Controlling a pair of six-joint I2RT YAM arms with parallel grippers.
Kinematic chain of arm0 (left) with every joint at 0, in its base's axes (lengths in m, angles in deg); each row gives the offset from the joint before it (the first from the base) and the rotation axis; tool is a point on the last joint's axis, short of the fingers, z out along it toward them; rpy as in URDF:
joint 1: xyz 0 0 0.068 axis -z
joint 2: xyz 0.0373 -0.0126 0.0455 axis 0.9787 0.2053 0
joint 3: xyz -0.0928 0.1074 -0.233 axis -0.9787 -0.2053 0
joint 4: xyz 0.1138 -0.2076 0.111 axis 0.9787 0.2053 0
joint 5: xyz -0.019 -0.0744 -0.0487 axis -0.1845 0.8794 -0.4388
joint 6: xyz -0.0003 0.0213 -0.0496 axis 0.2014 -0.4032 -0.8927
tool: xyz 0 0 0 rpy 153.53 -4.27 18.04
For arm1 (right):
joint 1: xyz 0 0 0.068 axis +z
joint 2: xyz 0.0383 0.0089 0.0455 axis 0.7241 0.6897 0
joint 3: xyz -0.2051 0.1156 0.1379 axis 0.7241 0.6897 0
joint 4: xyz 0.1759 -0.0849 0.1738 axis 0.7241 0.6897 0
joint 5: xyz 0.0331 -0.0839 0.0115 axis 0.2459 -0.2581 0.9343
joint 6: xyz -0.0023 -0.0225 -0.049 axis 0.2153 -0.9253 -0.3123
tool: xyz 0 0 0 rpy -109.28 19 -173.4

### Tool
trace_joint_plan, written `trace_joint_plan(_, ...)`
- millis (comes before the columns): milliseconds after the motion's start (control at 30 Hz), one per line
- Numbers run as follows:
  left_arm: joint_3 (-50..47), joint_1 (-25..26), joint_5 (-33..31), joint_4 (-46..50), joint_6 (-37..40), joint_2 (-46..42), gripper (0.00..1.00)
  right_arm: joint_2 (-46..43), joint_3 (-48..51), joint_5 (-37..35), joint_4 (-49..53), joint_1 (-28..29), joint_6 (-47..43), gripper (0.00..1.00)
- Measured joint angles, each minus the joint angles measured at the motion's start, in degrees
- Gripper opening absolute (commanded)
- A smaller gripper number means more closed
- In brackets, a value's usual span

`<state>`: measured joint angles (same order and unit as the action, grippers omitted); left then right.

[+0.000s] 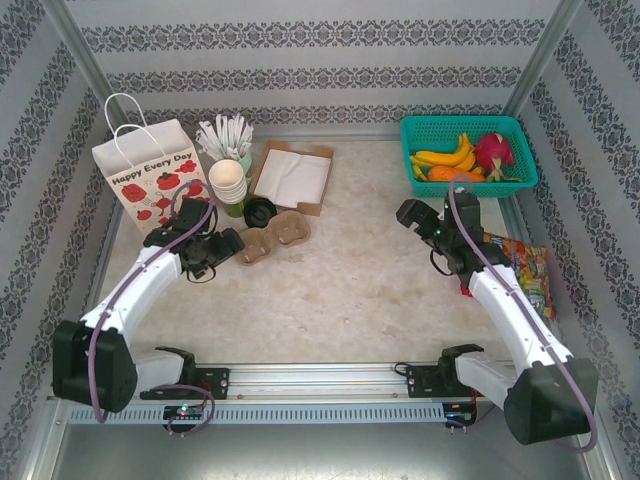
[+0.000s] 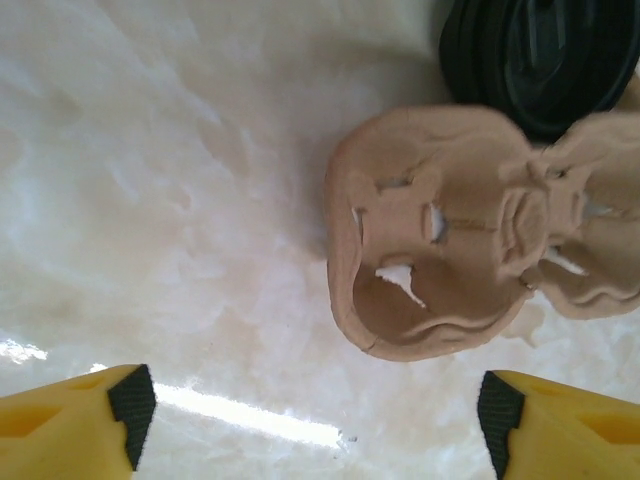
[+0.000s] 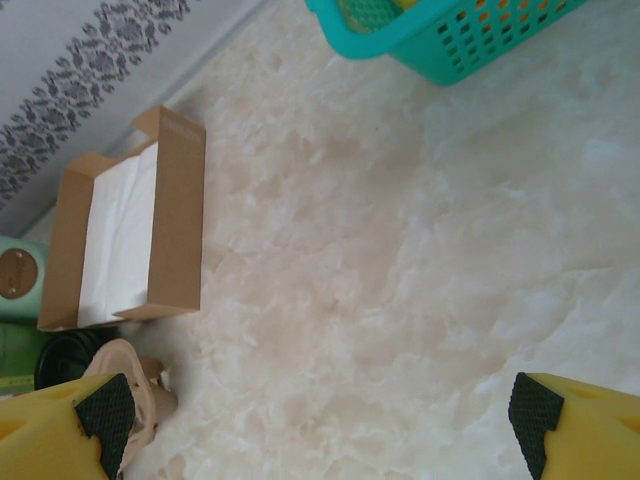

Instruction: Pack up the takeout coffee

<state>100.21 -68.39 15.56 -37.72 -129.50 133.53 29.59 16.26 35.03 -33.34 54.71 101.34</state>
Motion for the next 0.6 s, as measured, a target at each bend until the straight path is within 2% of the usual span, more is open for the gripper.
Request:
trace_joint_plan(133, 1.75, 0.00, 1.46, 0.00, 1.99, 5.64, 0.83, 2.58, -1.92, 0.57, 0.22, 2.32, -0.70, 0.98)
trace_joint_plan(333, 10.36, 0.00, -2.45, 1.27, 6.86, 8.92, 0.82, 3.96, -4.44, 0.72, 0.09, 4.72, -2.54, 0.98)
trace_joint_plan(467, 17.42, -0.55, -3.72, 1.49, 8.76, 8.96, 0.76, 4.02, -5.14, 0.52, 0.04, 5.86, -3.23, 0.98)
trace_joint_plan(600, 23.98, -3.19, -3.91, 3.37, 10.14, 9.90, 0.71, 4.09, -5.22, 0.22, 0.04, 6.58, -3.63, 0.98)
